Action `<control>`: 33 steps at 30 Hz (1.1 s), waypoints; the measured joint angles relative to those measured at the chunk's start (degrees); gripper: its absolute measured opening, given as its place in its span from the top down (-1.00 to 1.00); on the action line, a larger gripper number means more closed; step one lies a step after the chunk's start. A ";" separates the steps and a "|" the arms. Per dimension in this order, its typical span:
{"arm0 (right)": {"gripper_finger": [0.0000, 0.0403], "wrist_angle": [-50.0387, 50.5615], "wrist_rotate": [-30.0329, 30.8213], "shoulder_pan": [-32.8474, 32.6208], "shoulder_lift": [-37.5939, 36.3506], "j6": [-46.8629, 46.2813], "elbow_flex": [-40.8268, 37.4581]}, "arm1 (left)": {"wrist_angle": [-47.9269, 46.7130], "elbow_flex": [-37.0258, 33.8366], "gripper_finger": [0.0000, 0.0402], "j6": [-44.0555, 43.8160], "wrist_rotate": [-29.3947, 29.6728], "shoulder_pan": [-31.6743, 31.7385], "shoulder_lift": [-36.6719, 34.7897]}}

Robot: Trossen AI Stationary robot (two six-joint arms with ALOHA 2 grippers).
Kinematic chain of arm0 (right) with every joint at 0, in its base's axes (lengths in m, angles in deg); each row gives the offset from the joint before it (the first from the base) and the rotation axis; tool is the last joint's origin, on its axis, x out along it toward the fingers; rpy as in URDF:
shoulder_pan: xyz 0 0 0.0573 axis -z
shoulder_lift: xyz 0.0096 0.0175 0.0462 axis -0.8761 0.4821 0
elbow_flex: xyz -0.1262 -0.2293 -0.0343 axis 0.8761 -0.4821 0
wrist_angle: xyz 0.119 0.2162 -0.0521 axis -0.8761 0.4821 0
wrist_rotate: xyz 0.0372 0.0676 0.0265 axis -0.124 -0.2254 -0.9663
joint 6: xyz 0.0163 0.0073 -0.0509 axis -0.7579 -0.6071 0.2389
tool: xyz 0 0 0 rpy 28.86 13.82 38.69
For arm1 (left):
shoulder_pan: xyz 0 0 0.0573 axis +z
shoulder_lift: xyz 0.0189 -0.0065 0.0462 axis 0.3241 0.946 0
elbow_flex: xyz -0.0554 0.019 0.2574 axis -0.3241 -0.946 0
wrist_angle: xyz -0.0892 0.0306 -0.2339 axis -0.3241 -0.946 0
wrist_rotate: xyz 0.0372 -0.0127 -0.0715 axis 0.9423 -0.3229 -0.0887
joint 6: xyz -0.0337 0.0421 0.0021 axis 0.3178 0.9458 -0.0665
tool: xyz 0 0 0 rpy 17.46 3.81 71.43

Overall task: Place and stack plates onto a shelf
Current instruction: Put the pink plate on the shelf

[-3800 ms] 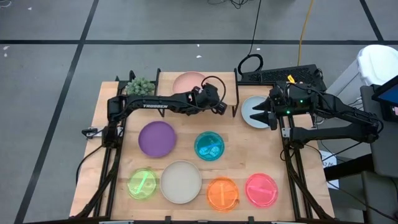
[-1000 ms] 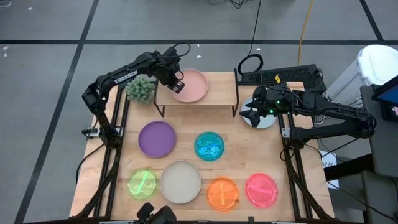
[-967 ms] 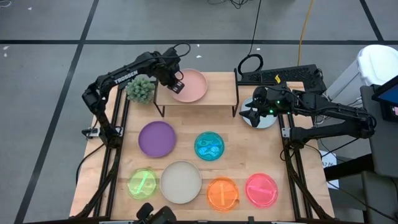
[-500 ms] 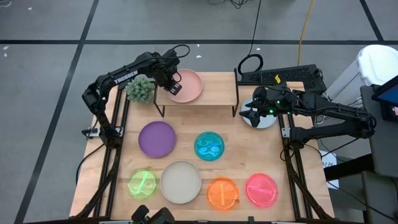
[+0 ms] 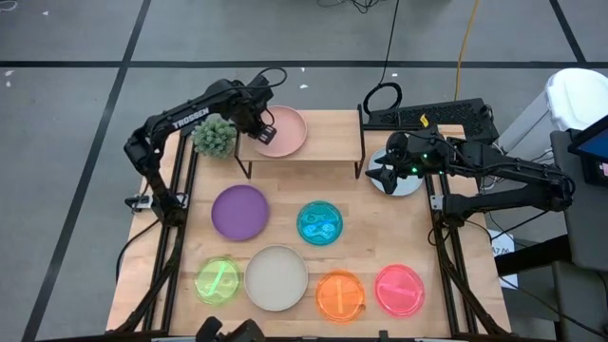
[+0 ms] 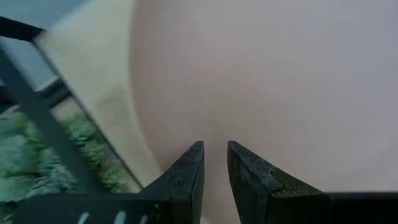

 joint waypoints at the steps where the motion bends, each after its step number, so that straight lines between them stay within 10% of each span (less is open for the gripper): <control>1: -0.32 0.00 -0.01 0.00 0.00 0.09 0.00 | 0.09 0.00 0.62 -0.39 0.69 -0.14 -0.54; 33: -0.32 0.00 -2.85 -0.02 -0.02 4.49 0.00 | 5.62 -0.83 0.62 10.29 1.90 -0.10 -1.48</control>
